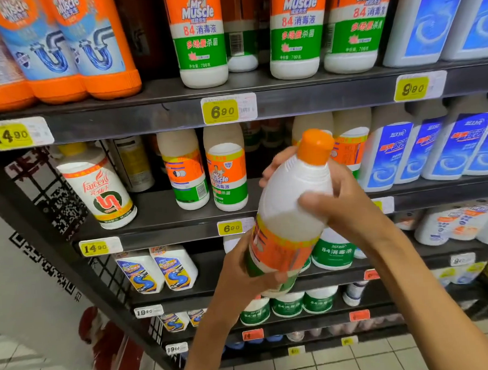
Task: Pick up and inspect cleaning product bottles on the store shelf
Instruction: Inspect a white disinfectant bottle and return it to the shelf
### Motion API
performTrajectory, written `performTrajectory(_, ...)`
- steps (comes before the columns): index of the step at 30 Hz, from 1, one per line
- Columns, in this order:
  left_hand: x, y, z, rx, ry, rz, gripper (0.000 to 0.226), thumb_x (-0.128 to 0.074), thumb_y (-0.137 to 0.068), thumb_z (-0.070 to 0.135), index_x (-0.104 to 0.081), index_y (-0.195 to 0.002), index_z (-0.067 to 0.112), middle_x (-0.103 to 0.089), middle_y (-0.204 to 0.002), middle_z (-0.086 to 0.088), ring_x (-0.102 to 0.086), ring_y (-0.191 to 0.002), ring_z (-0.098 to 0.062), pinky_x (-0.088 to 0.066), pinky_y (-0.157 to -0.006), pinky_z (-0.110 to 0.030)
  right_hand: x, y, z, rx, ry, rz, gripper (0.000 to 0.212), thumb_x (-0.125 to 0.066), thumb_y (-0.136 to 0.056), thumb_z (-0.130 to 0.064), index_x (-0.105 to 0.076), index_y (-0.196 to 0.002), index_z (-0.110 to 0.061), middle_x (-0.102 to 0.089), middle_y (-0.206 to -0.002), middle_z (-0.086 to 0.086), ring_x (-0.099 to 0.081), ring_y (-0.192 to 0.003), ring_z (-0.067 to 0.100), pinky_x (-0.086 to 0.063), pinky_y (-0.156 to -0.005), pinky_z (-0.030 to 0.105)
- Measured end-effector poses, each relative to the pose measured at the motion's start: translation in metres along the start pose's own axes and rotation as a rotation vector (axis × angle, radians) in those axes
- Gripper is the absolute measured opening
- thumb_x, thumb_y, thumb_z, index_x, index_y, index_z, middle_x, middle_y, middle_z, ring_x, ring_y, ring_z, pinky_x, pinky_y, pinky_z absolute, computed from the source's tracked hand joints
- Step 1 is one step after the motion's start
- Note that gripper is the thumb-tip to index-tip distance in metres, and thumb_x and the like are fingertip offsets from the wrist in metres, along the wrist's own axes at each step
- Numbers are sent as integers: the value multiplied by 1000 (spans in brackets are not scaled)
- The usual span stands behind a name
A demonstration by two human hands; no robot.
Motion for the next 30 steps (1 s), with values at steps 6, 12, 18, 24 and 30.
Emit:
performTrajectory(6,-18,4,-18,144,164,-4,84,-77,-42,76,-68,-108,25,-74,-102,2,-68,-101,-22,-55,-85,-35,3,-13,37,-134,-504,10,79,-81,-62,-51,-55,-127,-15,-64,-120,14,-60,-112,34,-43,-101,53)
performTrajectory(12,-16,-7,-18,176,196,203,49,-59,-69,69,-71,-96,30,-75,-97,6,-70,-93,-11,-55,-72,-23,28,-16,52,-263,-154,446,39,-71,-80,-35,-62,-112,-16,-73,-99,8,-71,-88,22,-56,-68,32)
performTrajectory(18,-24,-20,-15,122,74,255,32,-80,-69,29,-61,-95,27,-73,-79,21,-69,-75,2,-51,-60,-11,42,-25,63,-392,134,488,50,-66,-82,-45,-48,-124,-25,-65,-110,0,-69,-90,17,-59,-72,33)
performTrajectory(24,-25,-45,-15,139,76,292,29,-77,-71,33,-63,-96,28,-74,-83,11,-70,-77,-1,-52,-60,-13,59,-32,70,-364,405,507,56,-66,-82,-45,-43,-128,-24,-58,-117,3,-62,-100,18,-56,-80,36)
performTrajectory(30,-14,-71,5,52,-229,302,49,-66,-56,62,-59,-96,35,-63,-105,0,-64,-97,-13,-55,-80,-29,66,-54,58,-179,502,515,34,-66,-85,-37,-45,-111,-28,-56,-97,-12,-61,-93,13,-54,-74,30)
Point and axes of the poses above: each hand's wrist, its own y-axis away from the middle knuckle, its own x-axis out of the back of the hand, z = x × y, the point moved 7 cm from there along -y, towards the middle knuckle
